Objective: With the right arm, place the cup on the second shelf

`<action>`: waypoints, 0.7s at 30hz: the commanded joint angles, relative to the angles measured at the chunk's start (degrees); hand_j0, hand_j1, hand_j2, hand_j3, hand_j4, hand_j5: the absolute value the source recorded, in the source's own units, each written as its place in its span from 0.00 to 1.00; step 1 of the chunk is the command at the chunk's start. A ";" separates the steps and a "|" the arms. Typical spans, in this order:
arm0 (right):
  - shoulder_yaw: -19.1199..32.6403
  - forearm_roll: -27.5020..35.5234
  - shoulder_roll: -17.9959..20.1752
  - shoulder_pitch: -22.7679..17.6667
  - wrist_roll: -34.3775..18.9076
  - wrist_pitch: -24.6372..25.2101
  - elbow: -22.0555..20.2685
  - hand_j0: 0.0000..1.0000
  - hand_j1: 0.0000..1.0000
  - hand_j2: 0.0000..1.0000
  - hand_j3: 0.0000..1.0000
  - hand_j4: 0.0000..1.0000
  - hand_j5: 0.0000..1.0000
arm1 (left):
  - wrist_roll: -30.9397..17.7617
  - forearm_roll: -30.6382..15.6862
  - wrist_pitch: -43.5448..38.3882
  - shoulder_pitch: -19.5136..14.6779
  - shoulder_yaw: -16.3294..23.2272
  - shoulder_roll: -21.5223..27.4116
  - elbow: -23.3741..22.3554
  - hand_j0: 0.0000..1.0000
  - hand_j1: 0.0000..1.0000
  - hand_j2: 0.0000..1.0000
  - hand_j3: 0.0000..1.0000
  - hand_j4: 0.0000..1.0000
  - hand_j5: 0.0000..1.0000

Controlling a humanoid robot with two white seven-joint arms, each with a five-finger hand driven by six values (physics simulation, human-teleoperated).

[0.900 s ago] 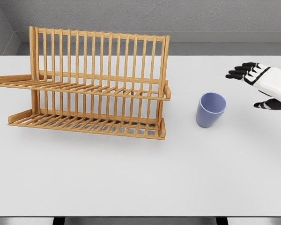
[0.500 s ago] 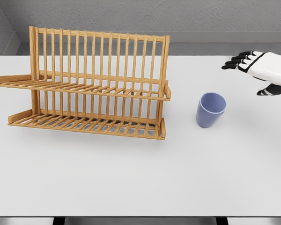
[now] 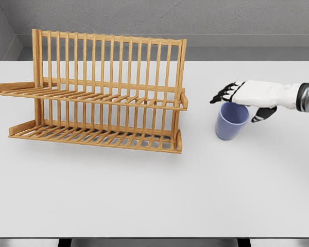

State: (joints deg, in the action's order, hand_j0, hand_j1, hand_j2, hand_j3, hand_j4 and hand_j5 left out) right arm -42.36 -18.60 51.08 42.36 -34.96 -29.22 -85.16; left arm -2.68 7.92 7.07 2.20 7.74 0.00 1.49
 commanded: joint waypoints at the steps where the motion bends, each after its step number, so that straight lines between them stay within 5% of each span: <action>1: -1.41 0.31 -0.28 0.00 -0.04 0.13 0.52 1.00 1.00 1.00 1.00 1.00 1.00 | 0.04 -0.01 -0.04 0.00 -0.01 0.00 0.00 1.00 1.00 1.00 1.00 1.00 1.00; 21: -3.26 0.32 -1.78 0.62 -0.04 0.31 1.84 1.00 1.00 1.00 1.00 1.00 1.00 | 0.04 -0.01 -0.04 0.00 -0.01 0.00 0.00 1.00 1.00 1.00 1.00 1.00 1.00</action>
State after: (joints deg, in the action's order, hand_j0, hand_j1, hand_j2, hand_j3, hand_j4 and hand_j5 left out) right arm -45.15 -18.52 49.33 42.98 -35.02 -29.10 -83.44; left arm -2.67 7.92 7.05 2.20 7.74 0.00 1.49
